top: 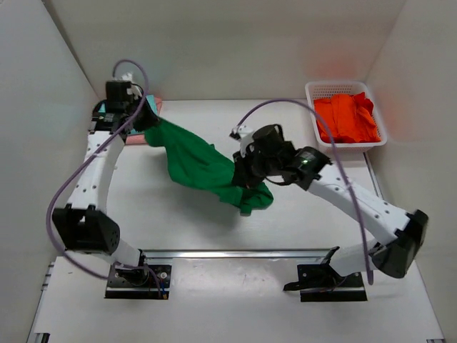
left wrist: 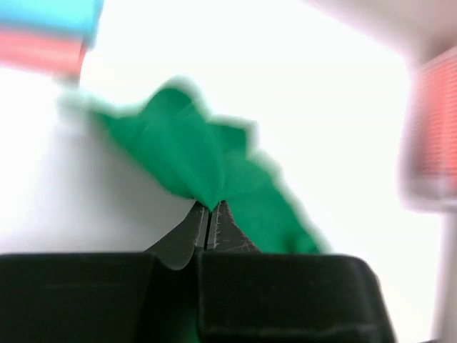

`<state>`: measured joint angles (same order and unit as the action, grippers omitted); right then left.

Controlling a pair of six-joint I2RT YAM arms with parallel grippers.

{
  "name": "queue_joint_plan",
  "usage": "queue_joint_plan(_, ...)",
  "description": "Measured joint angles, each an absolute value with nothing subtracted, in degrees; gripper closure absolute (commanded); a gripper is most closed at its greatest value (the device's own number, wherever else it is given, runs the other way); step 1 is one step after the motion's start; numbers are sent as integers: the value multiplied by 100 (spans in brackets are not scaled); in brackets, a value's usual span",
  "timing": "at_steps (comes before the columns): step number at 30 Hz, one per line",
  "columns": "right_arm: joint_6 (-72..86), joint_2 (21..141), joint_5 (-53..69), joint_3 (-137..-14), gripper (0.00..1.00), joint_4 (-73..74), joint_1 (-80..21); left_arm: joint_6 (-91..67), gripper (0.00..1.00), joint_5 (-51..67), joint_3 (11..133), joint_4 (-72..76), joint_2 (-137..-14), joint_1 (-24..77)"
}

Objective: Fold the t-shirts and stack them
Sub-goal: Flatten out the tshirt

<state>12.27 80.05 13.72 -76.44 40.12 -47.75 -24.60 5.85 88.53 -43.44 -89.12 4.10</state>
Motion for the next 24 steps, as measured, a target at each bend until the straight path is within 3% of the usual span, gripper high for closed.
queue_joint_plan(7, 1354, 7107, 482, -9306, 100, 4678, -4825, -3109, 100, 1142, 11002, -3977, -8134, 556)
queue_joint_plan(13, 1216, 6208, -189, -10027, 100, 4703, -4506, -3411, 100, 1197, 11627, -3649, -7393, 521)
queue_joint_plan(17, 1020, 6180, 252, -10748, 100, 4436, -3286, -3636, 100, 1175, 12189, -3262, -7181, 521)
queue_joint_plan(20, 1142, 6167, 1210, -10930, 100, 3920, -1791, -3903, 100, 1066, 12339, -2836, -7015, 526)
queue_joint_plan(23, 1608, 6167, 2696, -10818, 100, 3081, 314, -4154, 100, 1109, 12326, -2585, -6936, 563)
queue_joint_plan(24, 1704, 6193, 2963, -10814, 100, 2923, 526, -4241, 100, 1144, 12269, -2456, -6934, 591)
